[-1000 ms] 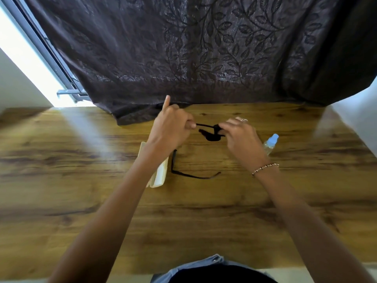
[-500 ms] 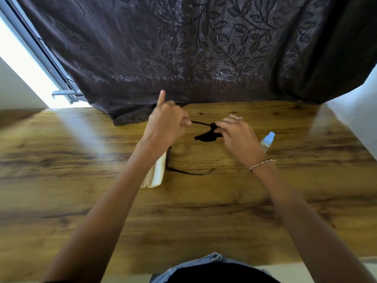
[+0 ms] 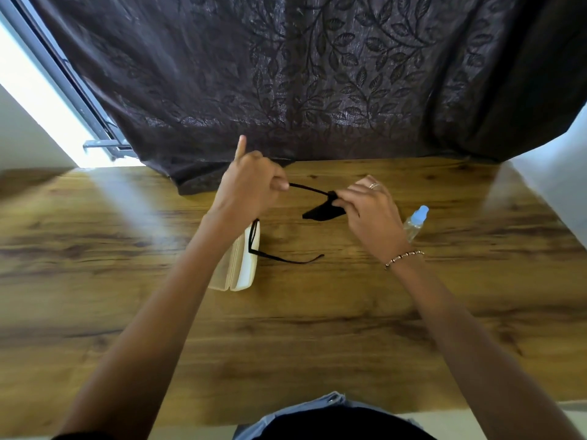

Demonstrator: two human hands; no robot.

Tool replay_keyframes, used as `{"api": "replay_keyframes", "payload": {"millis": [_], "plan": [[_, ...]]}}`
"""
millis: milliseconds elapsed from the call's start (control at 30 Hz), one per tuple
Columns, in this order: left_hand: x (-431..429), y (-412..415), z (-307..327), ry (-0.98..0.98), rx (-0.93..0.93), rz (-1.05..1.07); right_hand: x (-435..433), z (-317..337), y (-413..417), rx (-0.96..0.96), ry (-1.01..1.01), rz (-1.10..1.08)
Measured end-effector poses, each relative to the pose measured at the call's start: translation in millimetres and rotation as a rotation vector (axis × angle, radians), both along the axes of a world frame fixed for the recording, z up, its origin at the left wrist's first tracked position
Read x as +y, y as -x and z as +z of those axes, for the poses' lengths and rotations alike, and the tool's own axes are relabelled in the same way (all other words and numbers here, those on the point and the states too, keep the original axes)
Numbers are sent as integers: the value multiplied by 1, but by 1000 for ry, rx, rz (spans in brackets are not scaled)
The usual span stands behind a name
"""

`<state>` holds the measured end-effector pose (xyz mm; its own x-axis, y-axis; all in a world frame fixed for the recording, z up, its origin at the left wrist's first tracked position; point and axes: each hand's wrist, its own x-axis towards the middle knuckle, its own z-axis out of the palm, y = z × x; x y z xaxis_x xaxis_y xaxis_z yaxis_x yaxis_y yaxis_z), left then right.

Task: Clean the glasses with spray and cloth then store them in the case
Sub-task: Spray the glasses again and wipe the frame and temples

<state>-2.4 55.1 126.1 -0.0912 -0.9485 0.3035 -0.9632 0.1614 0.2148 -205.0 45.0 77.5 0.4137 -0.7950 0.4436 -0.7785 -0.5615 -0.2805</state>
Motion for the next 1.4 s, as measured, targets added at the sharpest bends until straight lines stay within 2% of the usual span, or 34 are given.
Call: {"api": "replay_keyframes", "payload": {"millis": [233, 367, 433, 567, 733, 800, 900, 1033, 1267, 1400], "plan": [[3, 30, -4, -26, -94, -51, 0, 5, -25, 8, 43, 43], [-1, 18, 3, -33, -9, -98, 1, 7, -19, -49, 103, 44], [-1, 5, 6, -31, 31, -49, -1, 5, -10, -76, 107, 22], [-5, -20, 11, -103, 86, 22, -3, 1, 7, -202, -19, -9], [-8, -30, 9, -146, 95, 134, 5, 1, 20, -370, 18, -87], [-11, -33, 8, -169, 114, 183, 13, 4, 25, -314, -103, 17], [-17, -31, 5, -179, 177, 229, 28, 5, 18, -65, -250, 160], [-21, -22, 4, -172, 242, 240, 41, -6, -5, 136, -187, 197], [-30, -15, -2, -213, 316, 298, 49, -19, -33, 260, -111, 296], [-33, -18, -10, -240, 321, 302, 50, -21, -36, 274, -104, 273]]}}
